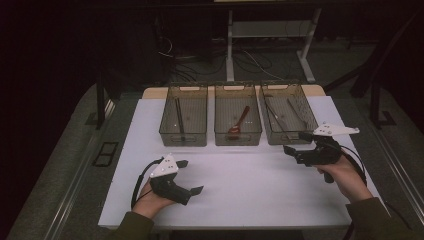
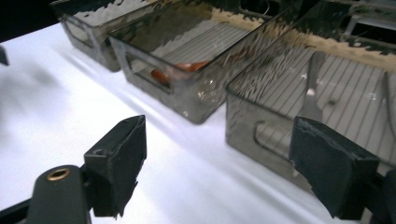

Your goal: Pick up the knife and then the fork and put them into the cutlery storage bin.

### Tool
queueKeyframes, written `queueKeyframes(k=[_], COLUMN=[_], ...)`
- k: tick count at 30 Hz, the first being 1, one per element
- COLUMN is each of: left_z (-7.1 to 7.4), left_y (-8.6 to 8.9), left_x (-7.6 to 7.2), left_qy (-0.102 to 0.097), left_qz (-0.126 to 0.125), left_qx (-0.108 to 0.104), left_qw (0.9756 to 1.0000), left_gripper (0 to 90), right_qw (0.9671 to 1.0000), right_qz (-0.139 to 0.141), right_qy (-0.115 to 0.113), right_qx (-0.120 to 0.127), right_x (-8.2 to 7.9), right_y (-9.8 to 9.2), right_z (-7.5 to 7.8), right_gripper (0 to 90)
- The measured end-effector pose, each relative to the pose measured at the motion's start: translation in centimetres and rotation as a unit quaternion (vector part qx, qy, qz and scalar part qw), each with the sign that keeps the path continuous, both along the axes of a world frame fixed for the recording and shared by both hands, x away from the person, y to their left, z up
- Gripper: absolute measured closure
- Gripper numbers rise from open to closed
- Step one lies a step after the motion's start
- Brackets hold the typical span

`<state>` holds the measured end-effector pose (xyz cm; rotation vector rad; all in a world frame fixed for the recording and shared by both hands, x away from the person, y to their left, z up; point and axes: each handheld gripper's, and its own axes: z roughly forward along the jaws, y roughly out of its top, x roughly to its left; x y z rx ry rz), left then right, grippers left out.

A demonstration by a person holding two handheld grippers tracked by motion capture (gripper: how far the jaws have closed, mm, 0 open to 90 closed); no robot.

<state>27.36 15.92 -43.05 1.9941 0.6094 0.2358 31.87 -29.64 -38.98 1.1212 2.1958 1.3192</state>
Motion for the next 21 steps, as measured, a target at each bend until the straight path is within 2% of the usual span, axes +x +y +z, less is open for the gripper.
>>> queueKeyframes(k=[7,16,21], left_z=[0.0,0.1,0.2], left_y=[0.0,0.1,0.1], left_x=[0.0,0.0,-0.1], left_qy=[-0.001,-0.002,-0.002], left_qz=[-0.001,0.002,0.000], left_qx=[0.001,-0.001,0.001], left_qw=[1.0000,1.0000,1.0000], left_gripper=[0.0,0.0,0.0], right_qw=[0.9999,0.9997,0.9995], right_qz=[0.006,0.021,0.029], right_qy=[-0.003,0.009,0.007], right_qx=[0.009,0.007,0.009], right_x=[-1.5,-3.3,-4.2], right_y=[-0.2,-0.1,-0.1], right_z=[-1.0,-2.8,-3.4], right_gripper=[18.2,17.6,17.5])
